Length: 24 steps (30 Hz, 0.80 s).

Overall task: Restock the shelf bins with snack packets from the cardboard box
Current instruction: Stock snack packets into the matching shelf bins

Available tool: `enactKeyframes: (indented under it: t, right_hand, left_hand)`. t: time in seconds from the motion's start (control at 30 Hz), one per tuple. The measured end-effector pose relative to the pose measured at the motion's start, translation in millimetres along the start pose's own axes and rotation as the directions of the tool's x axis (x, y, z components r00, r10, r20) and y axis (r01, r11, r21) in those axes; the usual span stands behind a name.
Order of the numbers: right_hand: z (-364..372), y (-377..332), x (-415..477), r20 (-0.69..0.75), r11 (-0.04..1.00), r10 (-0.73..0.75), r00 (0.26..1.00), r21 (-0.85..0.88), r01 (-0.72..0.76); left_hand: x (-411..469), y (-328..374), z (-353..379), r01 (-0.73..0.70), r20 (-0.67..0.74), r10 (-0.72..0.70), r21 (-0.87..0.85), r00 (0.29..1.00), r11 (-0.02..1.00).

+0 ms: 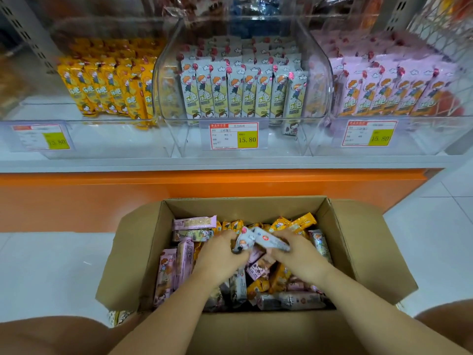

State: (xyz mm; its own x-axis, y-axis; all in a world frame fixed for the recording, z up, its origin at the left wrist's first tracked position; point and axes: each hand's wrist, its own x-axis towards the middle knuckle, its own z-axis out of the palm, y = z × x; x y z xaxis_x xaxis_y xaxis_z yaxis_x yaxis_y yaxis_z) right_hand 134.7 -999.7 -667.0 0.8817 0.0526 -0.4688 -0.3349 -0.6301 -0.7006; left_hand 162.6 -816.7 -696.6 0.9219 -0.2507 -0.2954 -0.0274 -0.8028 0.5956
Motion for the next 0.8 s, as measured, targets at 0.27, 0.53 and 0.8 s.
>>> enactKeyframes:
  t: [0.27,0.53,0.8]
  right_hand:
    - [-31.8,-53.6,-36.0,-0.299,0.959,-0.239,0.924,0.077,0.273]
    - [-53.5,-93.2,-78.2,-0.345,0.905,-0.38,0.858,0.053,0.422]
    - [-69.7,-148.6,-101.0,-0.069,0.662,-0.163,0.984,0.732,0.161]
  left_hand:
    - [-13.1,51.9,-62.5,-0.024,0.099,0.085,-0.499,0.991,0.866]
    - [-50.5,92.2,-134.3,-0.17,0.087,0.219,-0.382,0.972,0.908]
    - [-71.3,95.3,-205.1,-0.257,-0.103,0.236,-0.382,0.966,0.888]
